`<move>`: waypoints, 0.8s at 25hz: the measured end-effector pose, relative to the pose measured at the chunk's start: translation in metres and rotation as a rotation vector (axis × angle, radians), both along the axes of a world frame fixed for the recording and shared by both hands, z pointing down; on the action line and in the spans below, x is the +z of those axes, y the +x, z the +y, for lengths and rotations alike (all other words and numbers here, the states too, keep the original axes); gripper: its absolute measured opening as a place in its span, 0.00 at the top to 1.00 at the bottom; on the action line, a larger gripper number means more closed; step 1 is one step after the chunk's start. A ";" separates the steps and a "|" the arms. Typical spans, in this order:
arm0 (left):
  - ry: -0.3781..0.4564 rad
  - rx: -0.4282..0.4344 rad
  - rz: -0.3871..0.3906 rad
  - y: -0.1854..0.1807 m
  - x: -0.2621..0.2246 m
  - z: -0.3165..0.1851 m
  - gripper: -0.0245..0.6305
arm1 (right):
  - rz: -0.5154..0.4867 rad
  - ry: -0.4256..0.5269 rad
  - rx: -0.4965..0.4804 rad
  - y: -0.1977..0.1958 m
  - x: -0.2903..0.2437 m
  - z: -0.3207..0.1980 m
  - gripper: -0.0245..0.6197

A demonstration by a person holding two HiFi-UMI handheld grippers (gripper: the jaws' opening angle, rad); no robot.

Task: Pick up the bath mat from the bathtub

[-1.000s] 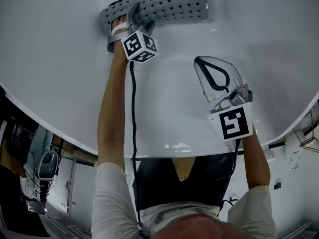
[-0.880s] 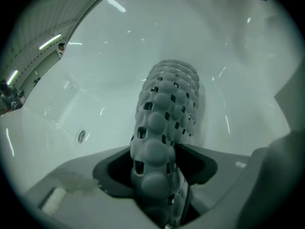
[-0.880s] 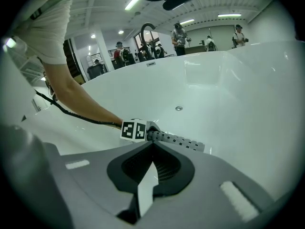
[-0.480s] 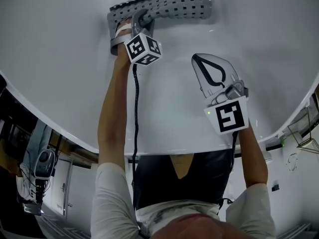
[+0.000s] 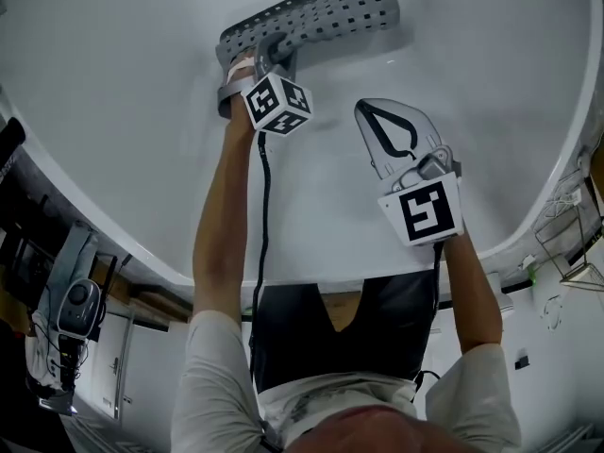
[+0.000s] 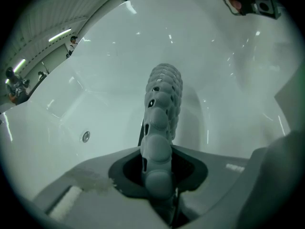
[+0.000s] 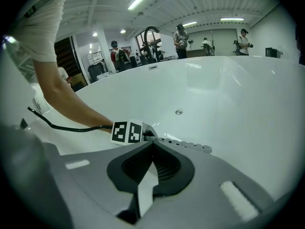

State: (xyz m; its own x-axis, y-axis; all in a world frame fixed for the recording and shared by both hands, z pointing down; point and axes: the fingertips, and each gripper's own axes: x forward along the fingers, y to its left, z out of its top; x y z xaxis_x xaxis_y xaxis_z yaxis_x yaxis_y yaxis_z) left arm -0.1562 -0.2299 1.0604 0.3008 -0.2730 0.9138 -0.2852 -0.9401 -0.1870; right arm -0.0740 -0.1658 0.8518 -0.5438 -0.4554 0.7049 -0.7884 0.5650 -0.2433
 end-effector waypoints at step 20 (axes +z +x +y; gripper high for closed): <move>0.006 -0.023 0.084 0.019 -0.115 0.025 0.81 | 0.016 0.076 -0.005 -0.002 -0.077 0.014 0.96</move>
State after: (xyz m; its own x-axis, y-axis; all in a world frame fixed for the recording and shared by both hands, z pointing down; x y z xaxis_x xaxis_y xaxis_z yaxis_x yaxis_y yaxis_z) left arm -0.1372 -0.2049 0.9456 0.3699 -0.2860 0.8839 -0.3218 -0.9320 -0.1669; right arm -0.0763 -0.1515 0.7750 -0.5350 -0.5053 0.6771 -0.7892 0.5851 -0.1868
